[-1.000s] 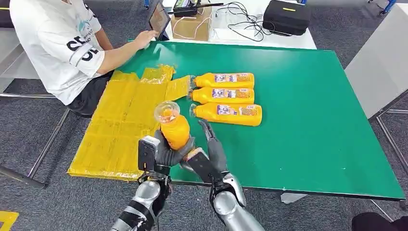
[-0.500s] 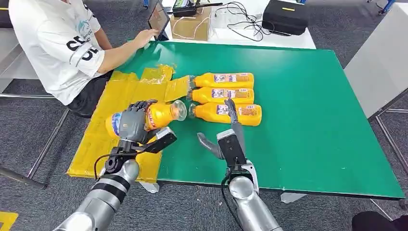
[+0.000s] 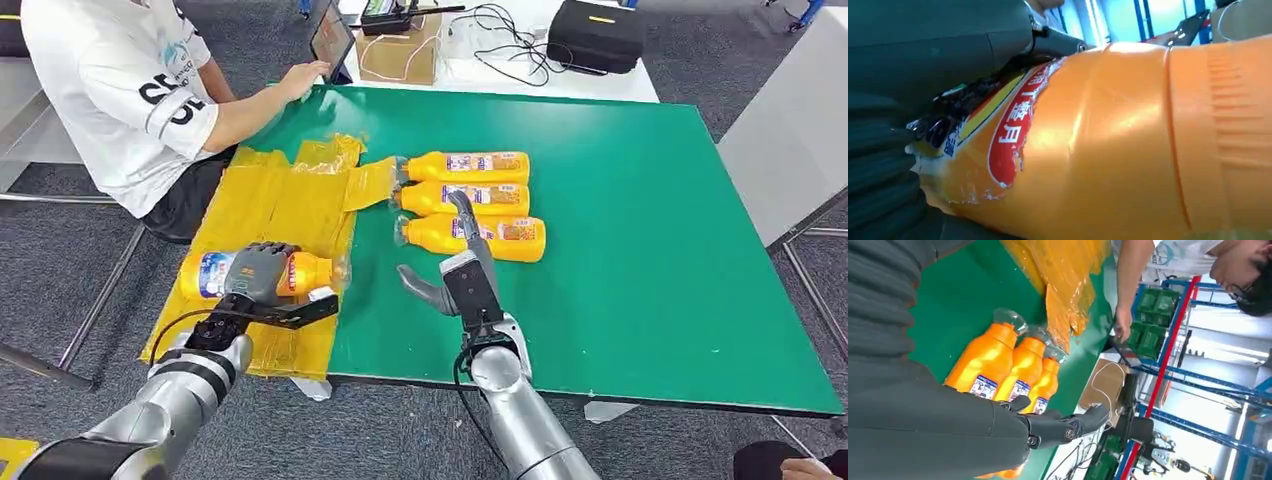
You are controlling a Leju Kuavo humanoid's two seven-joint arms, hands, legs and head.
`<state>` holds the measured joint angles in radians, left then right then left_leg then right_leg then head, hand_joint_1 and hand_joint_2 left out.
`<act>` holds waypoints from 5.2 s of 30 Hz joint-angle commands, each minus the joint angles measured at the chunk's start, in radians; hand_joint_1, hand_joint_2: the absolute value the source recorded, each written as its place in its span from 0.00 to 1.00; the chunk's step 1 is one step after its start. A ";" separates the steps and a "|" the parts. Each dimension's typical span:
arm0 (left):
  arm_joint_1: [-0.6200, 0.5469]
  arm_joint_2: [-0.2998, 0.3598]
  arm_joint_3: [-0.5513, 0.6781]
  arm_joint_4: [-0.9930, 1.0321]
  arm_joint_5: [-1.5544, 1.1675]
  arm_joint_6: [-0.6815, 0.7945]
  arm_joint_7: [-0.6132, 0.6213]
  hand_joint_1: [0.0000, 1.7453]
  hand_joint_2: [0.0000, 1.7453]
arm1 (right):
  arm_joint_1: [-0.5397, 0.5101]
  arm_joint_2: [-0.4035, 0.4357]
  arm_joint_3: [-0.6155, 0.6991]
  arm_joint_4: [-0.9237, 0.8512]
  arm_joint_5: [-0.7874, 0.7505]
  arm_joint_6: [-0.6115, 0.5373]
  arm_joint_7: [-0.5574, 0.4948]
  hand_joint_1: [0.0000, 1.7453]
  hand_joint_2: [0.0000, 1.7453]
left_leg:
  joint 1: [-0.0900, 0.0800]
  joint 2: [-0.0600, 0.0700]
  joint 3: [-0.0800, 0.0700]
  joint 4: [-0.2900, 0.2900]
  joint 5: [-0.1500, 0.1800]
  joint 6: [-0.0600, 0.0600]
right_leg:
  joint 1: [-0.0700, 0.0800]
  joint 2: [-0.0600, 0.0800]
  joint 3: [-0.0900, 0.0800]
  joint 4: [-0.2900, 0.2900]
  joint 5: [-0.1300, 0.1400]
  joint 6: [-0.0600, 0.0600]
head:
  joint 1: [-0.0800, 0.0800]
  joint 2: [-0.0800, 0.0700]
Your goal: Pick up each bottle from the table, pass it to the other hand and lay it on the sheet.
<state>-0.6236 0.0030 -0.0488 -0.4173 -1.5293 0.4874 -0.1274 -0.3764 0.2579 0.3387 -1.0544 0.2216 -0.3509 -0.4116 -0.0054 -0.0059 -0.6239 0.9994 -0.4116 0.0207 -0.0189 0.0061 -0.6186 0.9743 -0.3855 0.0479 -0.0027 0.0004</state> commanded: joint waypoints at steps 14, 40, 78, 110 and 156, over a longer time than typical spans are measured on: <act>-0.042 0.095 -0.083 0.163 0.050 -0.262 -0.122 0.00 1.00 | -0.092 -0.006 0.036 0.120 0.009 0.054 0.009 0.00 1.00 | 0.002 0.007 0.015 -0.003 -0.003 -0.004 | 0.002 0.006 0.012 -0.001 -0.001 -0.003 | 0.000 0.000; 0.274 0.054 -0.140 -0.498 1.350 -0.497 -0.571 0.00 1.00 | -0.096 0.001 0.024 0.168 -0.008 0.040 -0.039 0.00 1.00 | 0.002 -0.001 0.008 0.000 -0.001 -0.003 | 0.002 -0.001 0.008 -0.001 -0.002 -0.004 | 0.000 0.000; 0.240 -0.266 -0.066 -0.463 1.670 -0.350 -0.439 0.00 1.00 | 0.090 -0.042 0.041 0.046 0.077 -0.096 0.062 0.00 1.00 | 0.001 -0.003 0.004 0.000 -0.001 -0.002 | 0.002 -0.003 0.004 -0.001 -0.002 -0.003 | 0.000 0.000; 0.273 -0.278 0.011 -0.509 1.701 -0.397 -0.450 0.00 1.00 | -0.049 -0.209 0.009 0.263 0.569 -0.006 0.374 0.00 1.00 | 0.001 -0.002 0.004 0.000 -0.002 -0.003 | 0.002 -0.002 0.005 -0.001 -0.003 -0.003 | 0.000 0.000; 0.142 -0.252 -0.067 -0.259 1.557 -0.435 -0.412 0.00 1.00 | -0.108 -0.045 -0.025 0.201 0.275 -0.099 0.136 1.00 1.00 | 0.002 -0.002 0.005 0.000 -0.001 -0.003 | 0.002 -0.003 0.005 0.000 -0.002 -0.003 | 0.000 0.000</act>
<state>-0.3907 -0.2728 -0.0450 -0.8279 0.0420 0.0683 -0.5581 -0.4750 0.1362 0.3628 -0.8247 0.6140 -0.4127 -0.1801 -0.0045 -0.0081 -0.6211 0.9996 -0.4118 0.0191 -0.0174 0.0035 -0.6155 0.9739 -0.3871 0.0459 -0.0027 0.0004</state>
